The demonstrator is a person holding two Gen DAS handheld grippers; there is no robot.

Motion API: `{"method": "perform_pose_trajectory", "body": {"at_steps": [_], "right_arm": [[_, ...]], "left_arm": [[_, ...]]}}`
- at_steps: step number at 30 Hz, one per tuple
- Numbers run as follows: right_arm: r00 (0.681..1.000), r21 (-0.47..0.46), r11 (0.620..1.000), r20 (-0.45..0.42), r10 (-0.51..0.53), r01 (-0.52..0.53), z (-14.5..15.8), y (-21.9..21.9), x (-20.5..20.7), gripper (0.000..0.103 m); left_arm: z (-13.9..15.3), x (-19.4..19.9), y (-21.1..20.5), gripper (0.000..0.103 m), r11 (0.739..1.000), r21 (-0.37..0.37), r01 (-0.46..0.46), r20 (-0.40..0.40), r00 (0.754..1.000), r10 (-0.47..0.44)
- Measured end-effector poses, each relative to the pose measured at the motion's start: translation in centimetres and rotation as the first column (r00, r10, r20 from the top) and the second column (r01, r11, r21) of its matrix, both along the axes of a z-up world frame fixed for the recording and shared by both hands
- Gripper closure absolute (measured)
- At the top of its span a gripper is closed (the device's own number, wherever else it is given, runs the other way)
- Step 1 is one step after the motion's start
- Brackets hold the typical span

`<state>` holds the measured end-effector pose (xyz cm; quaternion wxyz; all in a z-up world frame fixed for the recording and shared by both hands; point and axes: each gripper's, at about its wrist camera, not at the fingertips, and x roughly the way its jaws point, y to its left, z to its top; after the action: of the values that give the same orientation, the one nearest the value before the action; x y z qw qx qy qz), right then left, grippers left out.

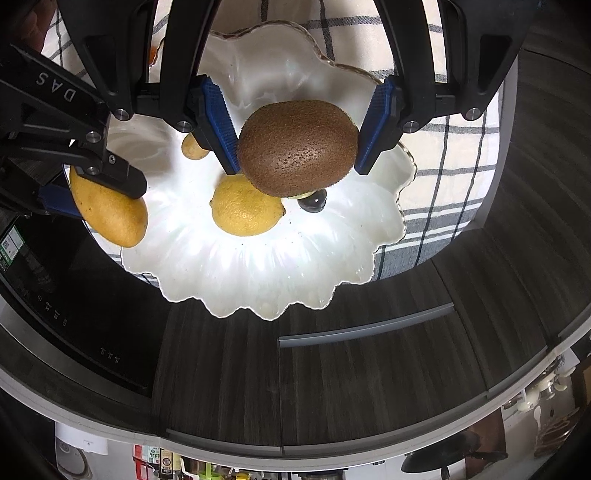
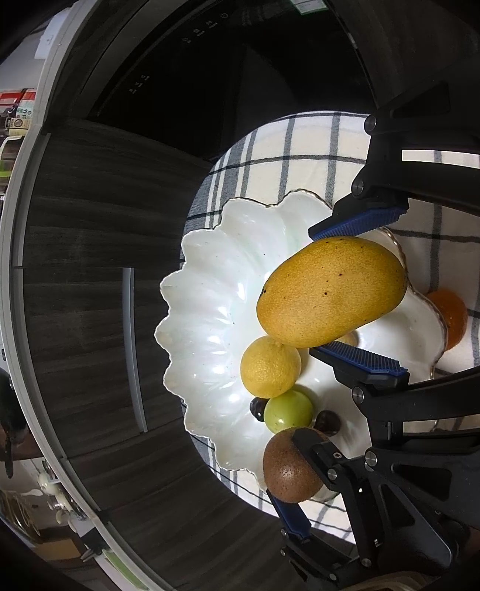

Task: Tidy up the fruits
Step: 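Open left tool to drop the kiwi in the bowl while right tool releases the mango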

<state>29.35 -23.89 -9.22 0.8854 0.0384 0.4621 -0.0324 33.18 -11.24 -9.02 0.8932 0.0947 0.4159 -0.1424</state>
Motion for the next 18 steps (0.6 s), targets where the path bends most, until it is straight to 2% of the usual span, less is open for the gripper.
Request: {"method": "perform_pose_trajectory", "body": {"at_steps": [5, 7, 9, 13, 15, 18], "right_arm": [[1.000, -0.016, 1.000, -0.003, -0.006, 0.006, 0.0, 0.1, 0.0, 0.046], [1.000, -0.022, 1.000, 0.000, -0.006, 0.006, 0.1, 0.2, 0.0, 0.046], [1.000, -0.031, 0.999, 0.011, -0.009, 0.009, 0.3, 0.2, -0.2, 0.044], [0.998, -0.066, 0.997, 0.058, -0.035, 0.039, 1.6, -0.1, -0.6, 0.030], [0.994, -0.080, 0.995, 0.087, -0.060, 0.067, 2.5, -0.4, -0.8, 0.018], [0.989, -0.106, 0.990, 0.123, -0.081, 0.095, 3.8, -0.6, -1.3, 0.016]], "left_arm": [[-0.3, 0.0, 0.2, 0.041, 1.000, 0.012, -0.009, -0.014, 1.000, 0.010], [0.0, -0.2, 0.2, 0.039, 1.000, 0.019, -0.010, 0.014, 1.000, 0.010], [0.6, -0.5, 0.1, 0.026, 1.000, 0.028, -0.014, 0.045, 0.999, 0.013], [1.8, -0.4, 0.5, 0.020, 0.999, 0.035, -0.038, 0.076, 0.996, 0.036], [2.6, -0.9, 0.5, 0.012, 0.997, 0.055, -0.049, 0.115, 0.992, 0.043], [3.9, -1.5, 0.7, 0.007, 0.996, 0.054, -0.067, 0.152, 0.987, 0.058]]}}
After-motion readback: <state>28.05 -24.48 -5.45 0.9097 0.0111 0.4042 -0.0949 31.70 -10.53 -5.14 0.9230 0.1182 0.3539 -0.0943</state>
